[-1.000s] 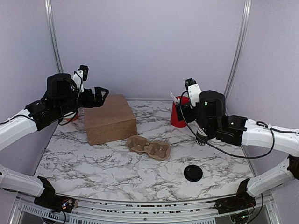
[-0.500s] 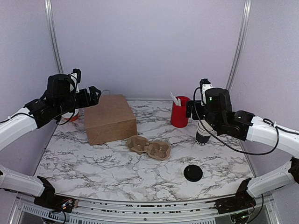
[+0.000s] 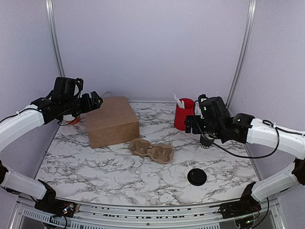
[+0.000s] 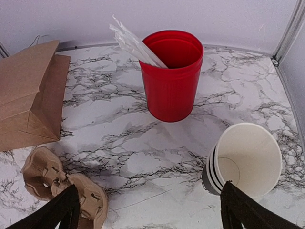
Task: Pack the takeout coffee
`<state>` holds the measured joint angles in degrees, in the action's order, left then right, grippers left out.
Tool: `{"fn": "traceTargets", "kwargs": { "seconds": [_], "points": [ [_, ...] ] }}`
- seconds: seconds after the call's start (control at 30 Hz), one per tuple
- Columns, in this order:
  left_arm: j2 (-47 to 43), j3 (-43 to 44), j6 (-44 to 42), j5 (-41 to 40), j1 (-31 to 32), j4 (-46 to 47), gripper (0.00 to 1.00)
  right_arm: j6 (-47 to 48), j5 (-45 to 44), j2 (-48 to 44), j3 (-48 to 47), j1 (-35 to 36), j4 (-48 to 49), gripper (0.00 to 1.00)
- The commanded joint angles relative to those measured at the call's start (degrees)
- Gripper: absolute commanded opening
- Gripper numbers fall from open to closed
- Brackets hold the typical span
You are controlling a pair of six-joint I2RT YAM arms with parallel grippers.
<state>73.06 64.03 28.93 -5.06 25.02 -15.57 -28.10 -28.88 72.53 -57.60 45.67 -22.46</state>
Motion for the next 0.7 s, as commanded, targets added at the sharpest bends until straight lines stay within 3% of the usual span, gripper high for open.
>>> {"fn": "traceTargets", "kwargs": {
  "seconds": [0.0, 0.3, 0.67],
  "points": [
    [0.36, 0.79, 2.1, 1.53, -0.96, -2.34, 0.99, -0.06, 0.98, 0.52, -2.86, -1.09, -4.16, 1.0],
    [0.46, 0.13, 4.15, 3.13, -2.54, -2.93, 0.99, 3.74, -0.12, 3.56, -8.67, -4.37, -12.64, 0.96],
    [-0.21, -1.28, 5.16, 3.25, -2.52, -1.09, 0.99, 8.29, 7.99, 4.4, -8.21, -12.61, -14.62, 0.71]
  ]
}}
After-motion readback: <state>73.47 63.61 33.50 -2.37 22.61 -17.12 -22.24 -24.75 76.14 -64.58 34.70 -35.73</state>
